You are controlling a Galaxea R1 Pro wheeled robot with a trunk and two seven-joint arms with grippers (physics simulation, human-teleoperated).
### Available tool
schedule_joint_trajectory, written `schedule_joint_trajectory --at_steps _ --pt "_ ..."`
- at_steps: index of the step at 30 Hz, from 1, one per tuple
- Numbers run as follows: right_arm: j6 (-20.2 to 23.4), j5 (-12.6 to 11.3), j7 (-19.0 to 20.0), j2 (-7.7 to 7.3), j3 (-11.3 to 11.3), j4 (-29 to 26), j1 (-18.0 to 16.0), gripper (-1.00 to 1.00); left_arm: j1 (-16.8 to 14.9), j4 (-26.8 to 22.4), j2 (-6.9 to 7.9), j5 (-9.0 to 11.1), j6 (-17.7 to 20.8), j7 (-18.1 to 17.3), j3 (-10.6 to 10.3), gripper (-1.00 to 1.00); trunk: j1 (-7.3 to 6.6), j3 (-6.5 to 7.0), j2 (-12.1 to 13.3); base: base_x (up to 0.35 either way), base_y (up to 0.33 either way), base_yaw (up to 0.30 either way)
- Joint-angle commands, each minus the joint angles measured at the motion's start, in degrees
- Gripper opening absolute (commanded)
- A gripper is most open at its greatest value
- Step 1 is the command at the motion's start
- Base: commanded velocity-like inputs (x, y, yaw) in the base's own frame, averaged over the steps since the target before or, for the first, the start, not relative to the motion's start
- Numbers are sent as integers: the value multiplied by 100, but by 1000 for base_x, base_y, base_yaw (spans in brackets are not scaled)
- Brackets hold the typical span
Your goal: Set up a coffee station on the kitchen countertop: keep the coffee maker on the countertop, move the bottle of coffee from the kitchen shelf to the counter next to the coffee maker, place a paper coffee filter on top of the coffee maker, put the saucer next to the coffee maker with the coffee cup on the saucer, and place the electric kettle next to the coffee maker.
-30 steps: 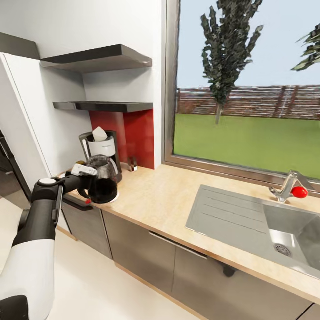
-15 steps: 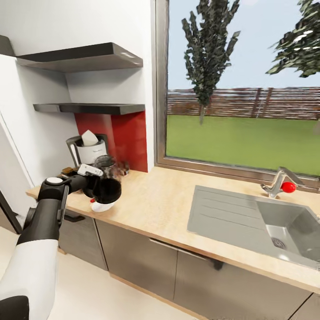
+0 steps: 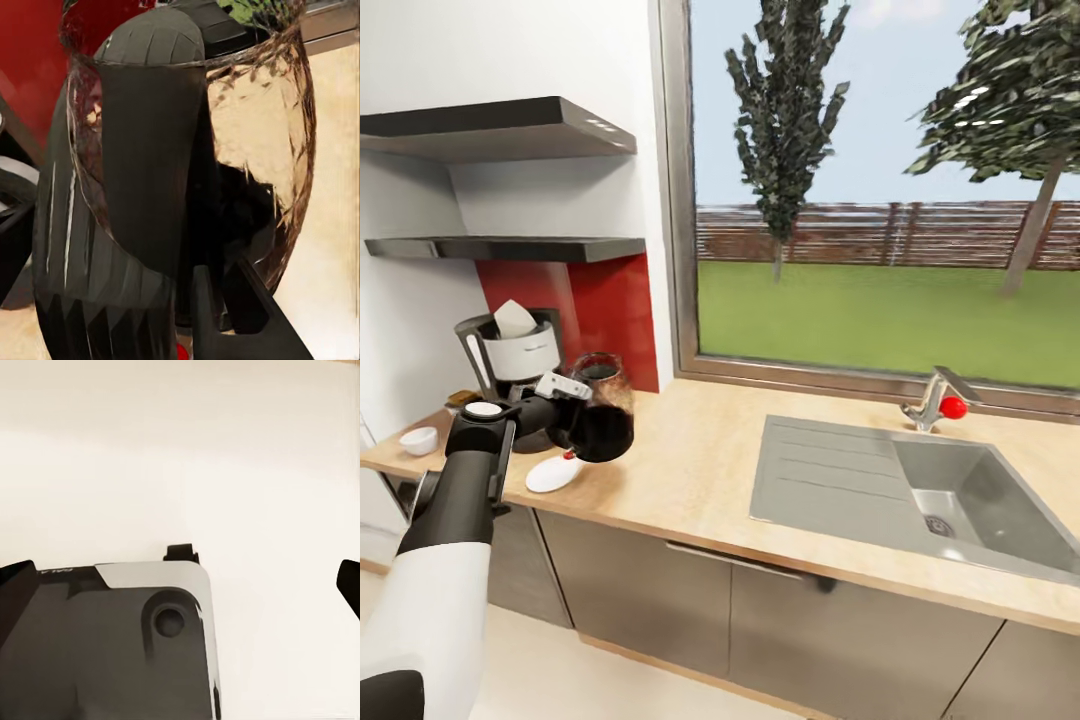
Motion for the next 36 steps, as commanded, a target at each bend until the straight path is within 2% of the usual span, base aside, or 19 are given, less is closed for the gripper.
schedule_joint_trajectory --at_steps 1,10,17,22,27,36 --pt "-1 -60 20 0 47 3 -5 100 -5 -10 -1 -33 8 -46 7 -100 3 -6 -11 0 0 -242" --pt "-1 -60 20 7 47 3 -3 100 -2 -10 8 -36 8 -31 8 -100 3 1 -11 0 0 -206" --pt "-3 -60 5 7 53 3 -4 100 2 -10 17 -38 1 -24 19 -100 3 1 -11 21 0 -18" --pt "-8 -58 3 7 55 3 -2 100 7 -3 28 -50 -8 -23 29 -100 3 1 -11 196 67 -1" --pt "-10 -53 3 7 56 3 -4 100 151 7 44 -45 -16 -23 41 -100 3 1 -11 218 138 0" --pt "-10 -51 2 5 56 3 -8 100 211 8 39 -51 -18 -23 34 -100 3 1 -11 24 17 0"
